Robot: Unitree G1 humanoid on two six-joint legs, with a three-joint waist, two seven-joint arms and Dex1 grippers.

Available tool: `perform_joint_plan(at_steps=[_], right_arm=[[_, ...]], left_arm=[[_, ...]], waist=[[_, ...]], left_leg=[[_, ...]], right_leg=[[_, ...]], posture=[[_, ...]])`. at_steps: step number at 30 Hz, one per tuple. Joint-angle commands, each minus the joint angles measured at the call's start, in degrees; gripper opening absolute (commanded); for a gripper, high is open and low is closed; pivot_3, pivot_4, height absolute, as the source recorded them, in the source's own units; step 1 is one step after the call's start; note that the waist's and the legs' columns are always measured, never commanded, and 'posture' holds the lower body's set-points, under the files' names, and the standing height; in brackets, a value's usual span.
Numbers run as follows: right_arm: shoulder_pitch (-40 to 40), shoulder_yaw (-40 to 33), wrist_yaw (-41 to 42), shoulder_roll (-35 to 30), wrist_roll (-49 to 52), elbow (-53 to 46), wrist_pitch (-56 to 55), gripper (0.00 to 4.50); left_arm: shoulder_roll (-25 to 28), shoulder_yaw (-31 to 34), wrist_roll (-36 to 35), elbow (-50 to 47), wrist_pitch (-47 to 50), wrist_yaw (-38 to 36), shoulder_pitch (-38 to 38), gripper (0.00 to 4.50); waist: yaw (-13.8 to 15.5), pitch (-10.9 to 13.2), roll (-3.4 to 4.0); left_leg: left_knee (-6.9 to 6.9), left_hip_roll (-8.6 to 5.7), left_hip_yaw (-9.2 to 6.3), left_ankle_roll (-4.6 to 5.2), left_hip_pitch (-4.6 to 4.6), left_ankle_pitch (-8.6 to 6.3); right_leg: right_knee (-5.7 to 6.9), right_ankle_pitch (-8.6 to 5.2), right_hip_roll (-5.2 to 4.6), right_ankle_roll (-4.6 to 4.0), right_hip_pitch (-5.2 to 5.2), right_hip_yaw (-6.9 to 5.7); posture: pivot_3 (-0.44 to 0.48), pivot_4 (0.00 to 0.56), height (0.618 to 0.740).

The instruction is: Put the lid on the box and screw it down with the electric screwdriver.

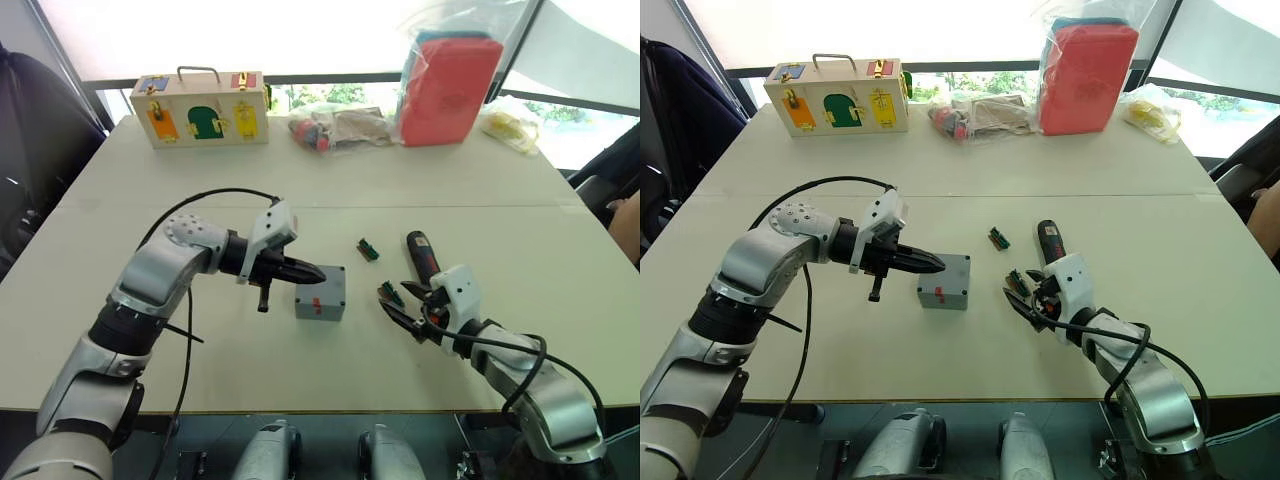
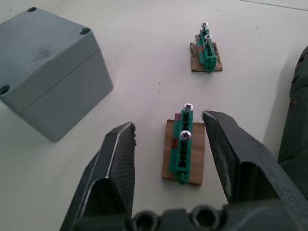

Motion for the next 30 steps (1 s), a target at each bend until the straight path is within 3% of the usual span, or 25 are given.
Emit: perform_joint_plan(at_steps=[1,19,21,27,30], right_arm=[[-1.6,0.61,-1.24,-0.21,-0.68,-1.97,2.15,2.58],[-2.3,-0.81,-2.1,0.81,2.63,-3.97,8.51,2.58],[-2.41,-0.98,-2.43,1.14,2.75,-3.78,8.53,2.12],[-2.28,-0.72,-3.02,1.07,2.51,-3.12,8.14,0.07],[-2.2,-0.3,-3.1,0.5,2.01,-3.07,7.98,0.07]], left_arm=[[0.2,0.94,-0.21,-1.93,-1.07,0.9,0.64,0.0],[-0.4,0.78,-0.84,-3.98,-1.11,2.98,2.15,0.0],[-0.35,0.81,-0.85,-3.98,-1.11,2.98,2.14,0.0],[-0.18,0.79,-0.71,-4.04,-1.21,2.96,2.14,0.0],[-0.2,0.77,-0.6,-3.98,-1.35,3.0,2.03,0.0]], waist=[[-0.01,0.0,0.0],[-0.01,0.0,0.0],[-0.02,0.0,0.0],[-0.01,0.0,0.0],[-0.02,0.0,0.0]], left_leg=[[0.0,0.0,0.0,0.0,0.0,0.0],[0.0,0.0,0.0,0.0,0.0,0.0],[0.0,0.0,0.0,0.0,0.0,0.0],[0.0,0.0,0.0,0.0,0.0,0.0],[0.0,0.0,0.0,0.0,0.0,0.0]], right_leg=[[0.0,0.0,0.0,0.0,0.0,0.0],[0.0,0.0,0.0,0.0,0.0,0.0],[0.0,0.0,0.0,0.01,0.0,-0.01],[0.0,0.0,0.01,0.0,0.0,-0.02],[0.0,0.0,0.01,0.0,0.0,-0.03]], posture=[[0.0,0.15,0.74],[0.0,0.15,0.74],[0.0,0.15,0.74],[0.0,0.15,0.74],[0.0,0.15,0.74]])
